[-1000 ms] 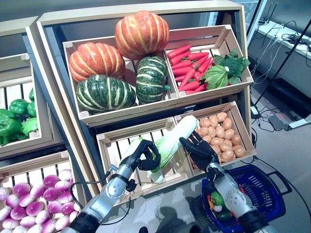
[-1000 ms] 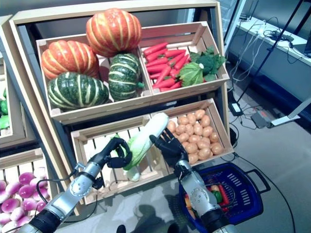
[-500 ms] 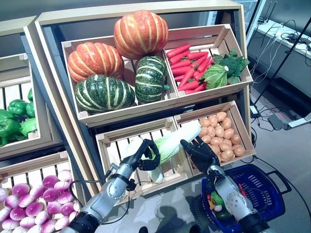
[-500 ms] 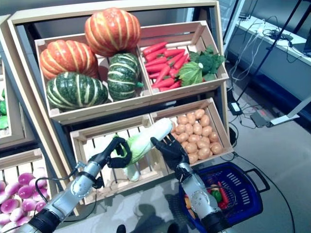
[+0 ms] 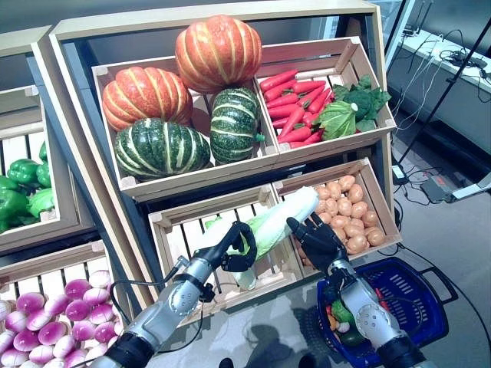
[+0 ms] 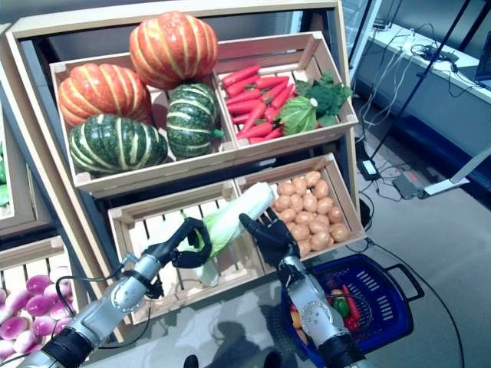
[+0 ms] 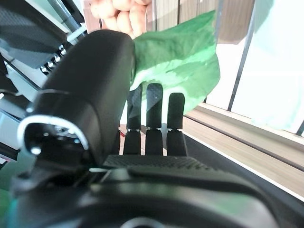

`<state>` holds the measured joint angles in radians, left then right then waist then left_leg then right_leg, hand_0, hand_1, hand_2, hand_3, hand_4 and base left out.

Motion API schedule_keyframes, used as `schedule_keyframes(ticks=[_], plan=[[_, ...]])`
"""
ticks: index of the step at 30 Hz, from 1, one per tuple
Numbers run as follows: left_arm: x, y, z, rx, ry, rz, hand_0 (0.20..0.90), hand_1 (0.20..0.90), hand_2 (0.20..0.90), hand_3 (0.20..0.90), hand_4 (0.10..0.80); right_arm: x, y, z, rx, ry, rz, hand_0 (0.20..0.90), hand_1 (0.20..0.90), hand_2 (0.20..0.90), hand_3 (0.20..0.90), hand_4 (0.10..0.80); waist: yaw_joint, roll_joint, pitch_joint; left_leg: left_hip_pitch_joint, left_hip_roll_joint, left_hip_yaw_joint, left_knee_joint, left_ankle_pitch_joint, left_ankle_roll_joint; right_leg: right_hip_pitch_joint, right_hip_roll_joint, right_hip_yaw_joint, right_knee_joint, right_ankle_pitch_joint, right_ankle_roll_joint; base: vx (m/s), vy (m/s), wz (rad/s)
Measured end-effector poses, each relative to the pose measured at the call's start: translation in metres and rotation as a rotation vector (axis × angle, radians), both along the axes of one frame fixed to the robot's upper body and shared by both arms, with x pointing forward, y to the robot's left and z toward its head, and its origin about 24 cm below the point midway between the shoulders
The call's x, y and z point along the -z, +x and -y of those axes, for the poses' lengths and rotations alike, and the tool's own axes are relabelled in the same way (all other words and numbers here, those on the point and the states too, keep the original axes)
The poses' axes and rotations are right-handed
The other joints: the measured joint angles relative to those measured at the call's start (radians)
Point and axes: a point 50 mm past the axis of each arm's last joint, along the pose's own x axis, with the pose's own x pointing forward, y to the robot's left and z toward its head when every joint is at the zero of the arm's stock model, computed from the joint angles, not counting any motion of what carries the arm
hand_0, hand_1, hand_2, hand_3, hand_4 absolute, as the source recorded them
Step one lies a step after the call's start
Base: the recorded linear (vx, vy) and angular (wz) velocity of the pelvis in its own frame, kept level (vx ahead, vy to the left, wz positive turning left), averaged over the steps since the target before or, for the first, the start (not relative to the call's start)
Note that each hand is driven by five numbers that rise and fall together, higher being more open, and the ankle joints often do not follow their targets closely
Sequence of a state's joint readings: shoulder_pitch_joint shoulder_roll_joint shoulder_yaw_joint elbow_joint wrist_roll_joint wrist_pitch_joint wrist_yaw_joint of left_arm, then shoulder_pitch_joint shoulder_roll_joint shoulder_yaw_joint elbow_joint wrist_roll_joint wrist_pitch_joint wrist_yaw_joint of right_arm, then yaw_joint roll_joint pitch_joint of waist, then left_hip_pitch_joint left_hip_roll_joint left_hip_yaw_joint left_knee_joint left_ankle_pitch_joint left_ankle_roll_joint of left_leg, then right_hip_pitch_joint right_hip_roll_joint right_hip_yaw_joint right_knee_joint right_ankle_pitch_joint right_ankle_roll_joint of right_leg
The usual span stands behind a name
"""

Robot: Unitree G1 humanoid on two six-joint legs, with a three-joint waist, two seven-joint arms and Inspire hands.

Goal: Put vegetables into the basket

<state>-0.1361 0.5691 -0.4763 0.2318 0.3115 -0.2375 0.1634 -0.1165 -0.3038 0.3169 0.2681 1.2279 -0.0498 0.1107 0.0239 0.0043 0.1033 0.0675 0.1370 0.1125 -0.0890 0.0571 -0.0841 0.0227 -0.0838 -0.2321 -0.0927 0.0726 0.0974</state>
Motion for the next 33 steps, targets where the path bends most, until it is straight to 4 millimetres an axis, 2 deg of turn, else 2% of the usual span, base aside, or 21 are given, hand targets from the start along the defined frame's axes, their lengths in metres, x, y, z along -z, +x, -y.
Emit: schedule_keyframes(ticks=[2, 3, 4, 5, 7, 11, 13, 14, 16, 21, 33], plan=[[-0.001, -0.001, 0.001, 0.016, 0.004, -0.003, 0.300, 0.300, 0.300, 0.300, 0.400, 0.000, 0.000, 0.000, 0.000, 0.002, 0.002, 0.900, 0.900, 0.900, 0.900, 0.800, 0.000, 0.000, 0.000, -0.001, 0.000, 0.000, 0.000, 0.000, 0.000, -0.001, 0.000, 0.000, 0.000, 0.000, 0.000, 0.000, 0.000, 0.00], [-0.002, -0.002, 0.003, 0.037, 0.012, -0.004, 0.300, 0.300, 0.300, 0.300, 0.400, 0.000, 0.000, 0.000, -0.001, 0.002, 0.003, 0.813, 0.813, 0.813, 0.813, 0.742, 0.000, 0.000, 0.000, -0.002, 0.000, 0.001, 0.000, 0.000, 0.000, -0.003, 0.000, 0.000, 0.000, 0.000, 0.000, 0.000, 0.000, 0.00], [-0.002, -0.003, 0.004, 0.055, 0.018, -0.005, 0.300, 0.300, 0.300, 0.300, 0.400, 0.000, 0.000, 0.000, -0.002, 0.004, 0.004, 0.615, 0.615, 0.615, 0.615, 0.610, 0.000, 0.000, 0.000, -0.003, 0.000, 0.001, 0.000, 0.000, 0.000, -0.003, 0.000, 0.001, 0.000, 0.000, 0.000, 0.000, 0.000, 0.00], [-0.002, -0.004, 0.004, 0.066, 0.022, -0.006, 0.300, 0.300, 0.300, 0.300, 0.400, 0.000, 0.000, 0.000, -0.003, 0.004, 0.006, 0.547, 0.547, 0.547, 0.547, 0.565, 0.000, 0.000, 0.000, -0.004, 0.000, 0.001, 0.000, 0.000, 0.000, -0.004, 0.000, 0.001, 0.000, 0.000, 0.000, 0.000, 0.000, 0.00], [-0.002, -0.004, 0.003, 0.074, 0.028, -0.012, 0.300, 0.300, 0.300, 0.300, 0.400, -0.001, 0.000, 0.001, 0.002, 0.007, 0.007, 0.540, 0.540, 0.540, 0.540, 0.560, 0.000, 0.000, 0.000, -0.004, 0.000, 0.002, 0.000, 0.000, 0.000, -0.004, 0.000, 0.001, 0.000, 0.000, 0.000, 0.000, 0.000, 0.00], [-0.008, -0.006, 0.010, 0.140, 0.004, 0.001, 0.300, 0.300, 0.300, 0.300, 0.400, -0.002, 0.001, 0.007, 0.031, 0.001, 0.024, 0.552, 0.552, 0.552, 0.552, 0.568, 0.006, 0.001, 0.001, -0.005, -0.001, 0.002, 0.000, 0.000, 0.000, -0.006, -0.001, 0.002, 0.000, 0.000, 0.000, 0.000, 0.000, 0.00], [-0.012, -0.006, 0.015, 0.170, -0.001, 0.014, 0.300, 0.300, 0.300, 0.300, 0.400, -0.005, 0.003, 0.011, 0.026, 0.008, 0.057, 0.587, 0.587, 0.587, 0.587, 0.591, 0.005, 0.001, 0.001, -0.005, 0.000, 0.003, 0.000, 0.000, 0.000, -0.006, 0.000, 0.002, 0.000, 0.000, 0.000, 0.000, 0.000, 0.00], [-0.013, -0.005, 0.015, 0.175, 0.002, 0.015, 0.300, 0.300, 0.300, 0.300, 0.400, -0.006, 0.003, 0.012, 0.022, 0.008, 0.065, 0.714, 0.714, 0.714, 0.714, 0.676, 0.004, 0.001, 0.001, -0.005, 0.000, 0.003, 0.000, 0.000, 0.000, -0.006, 0.000, 0.002, 0.000, 0.000, 0.000, 0.000, 0.000, 0.00], [-0.016, -0.002, 0.016, 0.188, 0.010, 0.018, 0.300, 0.300, 0.300, 0.300, 0.400, -0.007, 0.003, 0.015, 0.017, 0.004, 0.078, 0.900, 0.900, 0.900, 0.900, 0.800, 0.004, 0.001, 0.001, -0.004, 0.000, 0.003, 0.000, 0.000, 0.000, -0.006, 0.000, 0.003, 0.000, 0.000, 0.000, 0.000, 0.000, 0.00], [-0.016, -0.002, 0.015, 0.214, 0.035, -0.006, 0.300, 0.300, 0.300, 0.300, 0.400, -0.011, 0.002, 0.012, -0.082, 0.089, 0.123, 0.900, 0.900, 0.900, 0.900, 0.800, -0.001, 0.002, 0.001, -0.003, 0.000, 0.004, 0.000, 0.000, 0.000, -0.006, 0.001, 0.003, 0.000, 0.000, 0.000, 0.000, 0.000, 0.00], [-0.015, -0.003, 0.011, 0.223, 0.064, -0.020, 0.300, 0.300, 0.300, 0.300, 0.400, -0.009, 0.002, 0.009, -0.110, 0.096, 0.104, 0.900, 0.900, 0.900, 0.900, 0.800, 0.003, 0.002, 0.000, -0.001, 0.000, 0.004, 0.000, 0.000, 0.000, -0.004, 0.001, 0.004, 0.000, 0.001, 0.000, 0.000, 0.000, 0.00]])
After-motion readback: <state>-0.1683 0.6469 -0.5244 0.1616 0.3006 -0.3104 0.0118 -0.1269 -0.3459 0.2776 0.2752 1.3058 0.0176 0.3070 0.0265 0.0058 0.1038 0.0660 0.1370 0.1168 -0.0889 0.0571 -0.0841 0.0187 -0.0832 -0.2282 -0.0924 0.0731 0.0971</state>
